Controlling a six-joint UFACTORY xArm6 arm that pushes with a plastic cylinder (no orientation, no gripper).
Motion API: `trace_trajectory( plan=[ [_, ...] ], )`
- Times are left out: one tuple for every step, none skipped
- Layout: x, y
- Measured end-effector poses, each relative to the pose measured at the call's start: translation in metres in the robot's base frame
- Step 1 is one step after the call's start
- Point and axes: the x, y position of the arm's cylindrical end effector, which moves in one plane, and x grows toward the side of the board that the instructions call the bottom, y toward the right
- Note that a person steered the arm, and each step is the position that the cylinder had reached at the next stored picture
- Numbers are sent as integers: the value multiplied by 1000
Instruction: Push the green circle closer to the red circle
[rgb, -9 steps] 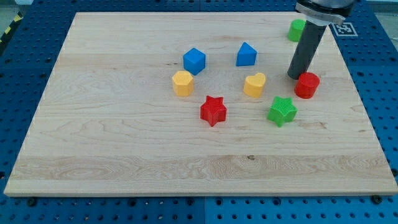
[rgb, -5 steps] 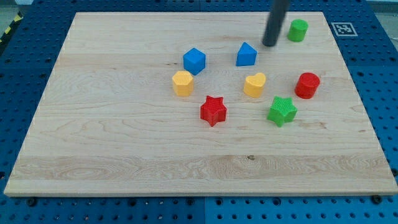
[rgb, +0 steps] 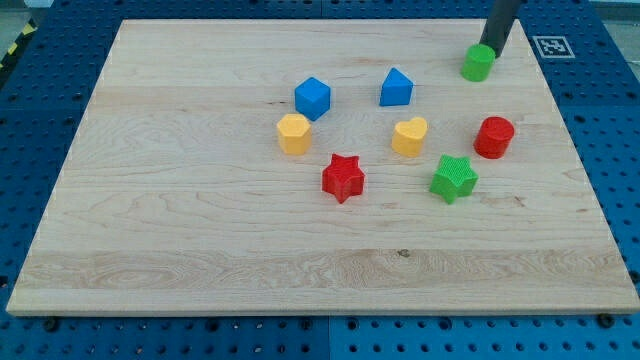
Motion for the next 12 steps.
trace_trajectory(
  plan=[
    [6,-13],
    [6,-31],
    [11,-33],
    [25,-33],
    [29,-38],
    [42,-50],
    [51,-63],
    [46,-81],
    [46,-93],
    [54,-91],
    [69,-81],
    [66,-78]
  ],
)
